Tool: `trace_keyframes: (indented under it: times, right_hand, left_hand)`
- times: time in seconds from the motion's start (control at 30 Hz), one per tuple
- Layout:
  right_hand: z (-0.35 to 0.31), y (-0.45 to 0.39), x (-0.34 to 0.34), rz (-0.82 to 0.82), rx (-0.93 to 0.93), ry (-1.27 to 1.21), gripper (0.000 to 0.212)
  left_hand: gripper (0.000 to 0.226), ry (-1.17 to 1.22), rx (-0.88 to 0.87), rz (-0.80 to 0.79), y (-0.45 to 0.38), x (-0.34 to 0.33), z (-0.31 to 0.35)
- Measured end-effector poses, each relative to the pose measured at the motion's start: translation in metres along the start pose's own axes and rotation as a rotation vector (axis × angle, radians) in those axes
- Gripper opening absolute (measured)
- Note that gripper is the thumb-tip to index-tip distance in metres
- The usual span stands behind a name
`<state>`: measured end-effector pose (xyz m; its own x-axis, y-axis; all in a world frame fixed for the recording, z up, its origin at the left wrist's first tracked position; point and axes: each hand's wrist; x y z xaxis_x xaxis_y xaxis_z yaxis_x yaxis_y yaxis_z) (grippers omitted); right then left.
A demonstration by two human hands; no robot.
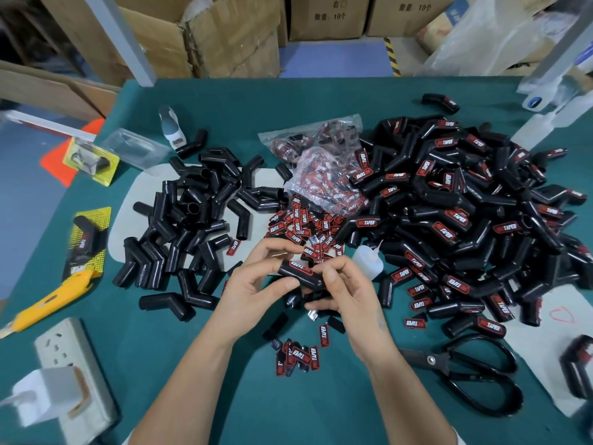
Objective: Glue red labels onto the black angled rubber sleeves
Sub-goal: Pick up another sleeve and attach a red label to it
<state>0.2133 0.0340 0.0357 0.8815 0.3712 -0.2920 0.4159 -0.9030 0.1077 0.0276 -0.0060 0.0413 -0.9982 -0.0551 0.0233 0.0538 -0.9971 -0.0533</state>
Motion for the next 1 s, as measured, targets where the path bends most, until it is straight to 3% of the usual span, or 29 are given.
trace_keyframes:
  times: [0.1,0.27,0.4,0.53,0.67,0.77,0.83,1.0]
  right_hand:
    - [0.002,0.002,0.0,0.019,0.119,0.127,0.025]
    - [0.006,0.002,0.002,-0.013,0.518,0.478,0.023]
    - [0.007,0.002,0.001,-0.012,0.558,0.517,0.02]
    - [0.008,0.001,0.002,0.004,0.585,0.508,0.017]
    - [0.01,-0.001,0.0,-0.001,0.561,0.485,0.017]
    - [0.009,0.001,0.001,-0.033,0.499,0.436,0.016]
    - [0.008,0.003,0.0,-0.049,0.4,0.344,0.016]
    - [0.006,0.003,0.001,-0.065,0.099,0.09,0.015]
  left_hand:
    - [0.024,-0.034,-0.001,-0.004,0.0,0.001,0.0]
    - [0.02,-0.062,-0.009,-0.01,0.002,0.0,0.001]
    - [0.01,-0.058,-0.037,-0.007,0.001,-0.003,0.003]
    - [0.015,-0.022,-0.047,0.012,0.003,-0.005,0.0]
    - [0.029,-0.02,-0.058,0.017,0.002,-0.005,-0.001]
    - [0.022,-0.01,-0.009,-0.023,0.002,-0.004,0.001]
    - [0.013,-0.001,0.044,-0.086,0.003,0.0,0.002]
    - [0.02,-0.101,0.066,-0.215,0.001,0.008,0.001]
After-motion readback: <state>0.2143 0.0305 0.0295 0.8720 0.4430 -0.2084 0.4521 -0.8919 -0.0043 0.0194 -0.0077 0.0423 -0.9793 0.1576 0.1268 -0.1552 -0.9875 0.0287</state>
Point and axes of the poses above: each hand's wrist, its own y-axis away from the middle knuckle, its own x-axis out of the back of the hand, z = x × y, and after that the axes turned 4 degrees about x, right-handed
